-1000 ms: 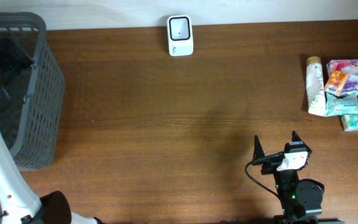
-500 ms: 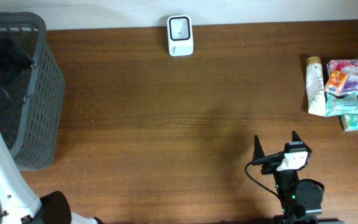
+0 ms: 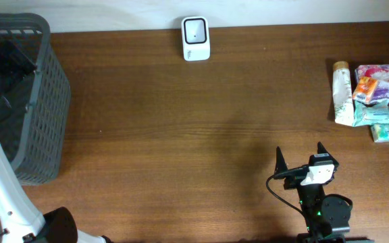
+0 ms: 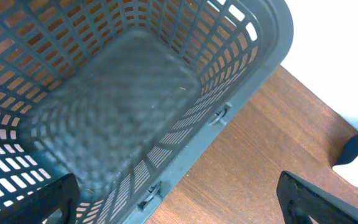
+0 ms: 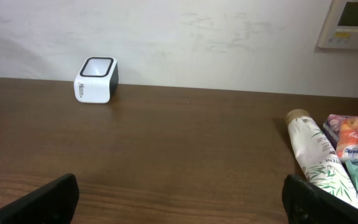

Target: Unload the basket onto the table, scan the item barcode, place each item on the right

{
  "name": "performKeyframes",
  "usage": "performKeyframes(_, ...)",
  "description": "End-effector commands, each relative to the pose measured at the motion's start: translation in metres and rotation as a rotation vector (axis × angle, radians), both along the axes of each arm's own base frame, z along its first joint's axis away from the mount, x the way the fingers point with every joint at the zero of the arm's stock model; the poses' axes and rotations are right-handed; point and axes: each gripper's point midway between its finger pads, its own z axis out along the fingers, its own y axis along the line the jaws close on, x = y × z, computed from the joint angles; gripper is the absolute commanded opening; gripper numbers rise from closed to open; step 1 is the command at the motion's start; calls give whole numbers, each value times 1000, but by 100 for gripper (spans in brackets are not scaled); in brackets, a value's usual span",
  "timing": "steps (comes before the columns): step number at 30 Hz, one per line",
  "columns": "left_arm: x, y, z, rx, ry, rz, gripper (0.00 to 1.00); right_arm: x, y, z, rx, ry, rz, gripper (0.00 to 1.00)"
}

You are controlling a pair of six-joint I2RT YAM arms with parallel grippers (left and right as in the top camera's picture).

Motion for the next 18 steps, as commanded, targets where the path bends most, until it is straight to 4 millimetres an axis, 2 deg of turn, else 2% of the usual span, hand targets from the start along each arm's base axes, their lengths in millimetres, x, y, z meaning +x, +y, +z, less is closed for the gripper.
performKeyframes(1, -1, 3, 3, 18, -2, -3, 99, 0, -4, -3, -1, 2, -21, 99)
performKeyframes(5, -2, 3, 4, 19, -4, -3, 99, 0, -4, -3, -1, 2, -21, 98)
performKeyframes(7, -8, 0, 13, 27, -27, -3, 99, 0, -4, -3, -1, 2, -21, 99)
performKeyframes(15, -55, -17, 69, 86, -186, -2, 99, 0, -4, -3, -1, 2, -21, 99)
performKeyframes(18, -77, -38, 85, 96, -233, -41, 99, 0, -4, -3, -1, 2, -21, 99)
